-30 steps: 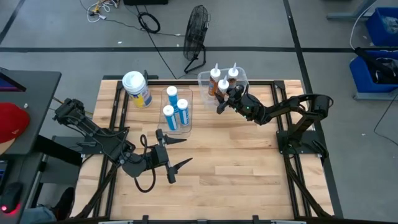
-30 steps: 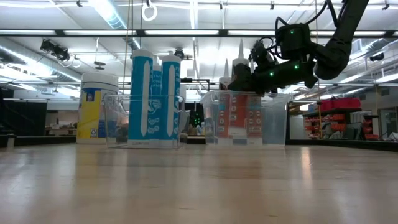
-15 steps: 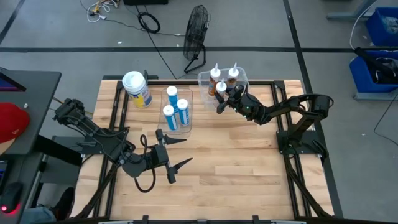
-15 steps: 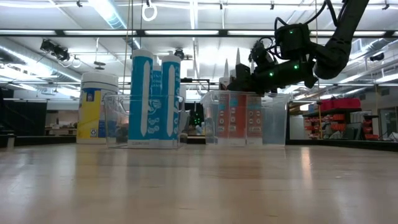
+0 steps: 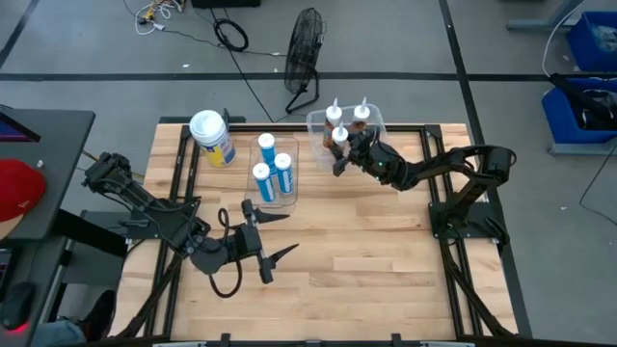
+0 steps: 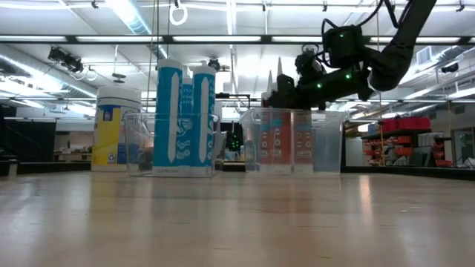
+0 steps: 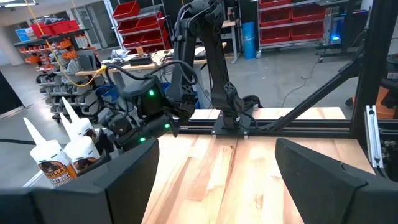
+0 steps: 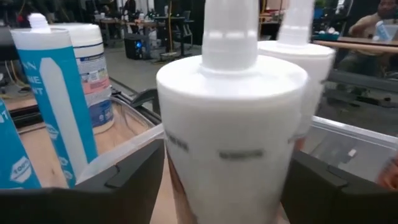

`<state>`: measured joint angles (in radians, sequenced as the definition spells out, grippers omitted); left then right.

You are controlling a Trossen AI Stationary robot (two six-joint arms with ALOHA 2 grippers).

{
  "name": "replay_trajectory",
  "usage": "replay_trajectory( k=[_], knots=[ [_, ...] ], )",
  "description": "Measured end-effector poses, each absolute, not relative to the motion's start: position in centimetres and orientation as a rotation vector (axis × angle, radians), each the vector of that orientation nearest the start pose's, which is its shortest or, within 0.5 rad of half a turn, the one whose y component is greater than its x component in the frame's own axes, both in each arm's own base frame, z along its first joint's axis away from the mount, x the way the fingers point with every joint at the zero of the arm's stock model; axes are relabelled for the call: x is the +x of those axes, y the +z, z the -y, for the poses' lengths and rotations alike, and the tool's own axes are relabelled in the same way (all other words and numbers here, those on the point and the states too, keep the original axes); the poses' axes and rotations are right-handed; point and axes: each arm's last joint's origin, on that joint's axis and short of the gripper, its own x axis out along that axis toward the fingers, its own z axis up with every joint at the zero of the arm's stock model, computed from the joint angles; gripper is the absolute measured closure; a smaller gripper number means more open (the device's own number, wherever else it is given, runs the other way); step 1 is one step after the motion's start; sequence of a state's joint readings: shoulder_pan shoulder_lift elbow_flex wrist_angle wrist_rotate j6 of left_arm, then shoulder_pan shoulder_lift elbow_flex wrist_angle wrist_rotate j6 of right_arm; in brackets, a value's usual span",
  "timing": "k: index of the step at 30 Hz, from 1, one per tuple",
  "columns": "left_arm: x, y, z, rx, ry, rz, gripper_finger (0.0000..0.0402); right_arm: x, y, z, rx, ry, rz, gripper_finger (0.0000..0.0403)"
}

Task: Pick & place silicon tubes, Sealant and Lysol wipes
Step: Put the orange sealant into the white bin, then return to Home Position

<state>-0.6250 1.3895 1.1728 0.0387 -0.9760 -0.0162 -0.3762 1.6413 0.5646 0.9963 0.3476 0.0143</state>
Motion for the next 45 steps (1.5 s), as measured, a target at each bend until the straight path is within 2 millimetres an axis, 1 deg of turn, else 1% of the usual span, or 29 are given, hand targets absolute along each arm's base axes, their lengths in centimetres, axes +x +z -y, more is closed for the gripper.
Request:
replay_trajectory(
  k=[6, 9, 25, 29, 45],
  knots=[
    [26.3, 35.4, 16.0, 0.111, 0.351, -0.123, 0.0074, 28.7, 17.8, 12.1, 0.009, -0.713, -0.108, 0.0116],
    [26.3, 35.3, 16.0, 0.111, 0.352, -0.128, 0.0074, 29.0, 18.2, 12.1, 0.000, -0.711, -0.098, 0.0116],
    [26.3, 35.3, 16.0, 0.099, 0.352, -0.128, 0.0074, 29.9, 19.5, 12.4, -0.002, -0.712, -0.077, 0.0116],
    [26.3, 35.3, 16.0, 0.100, 0.352, -0.128, 0.0074, 30.0, 20.1, 12.4, -0.020, -0.717, -0.072, 0.0116],
    [26.3, 35.3, 16.0, 0.103, 0.352, -0.132, 0.0074, 28.0, 24.3, 11.8, -0.060, -0.746, -0.013, 0.0119]
  ],
)
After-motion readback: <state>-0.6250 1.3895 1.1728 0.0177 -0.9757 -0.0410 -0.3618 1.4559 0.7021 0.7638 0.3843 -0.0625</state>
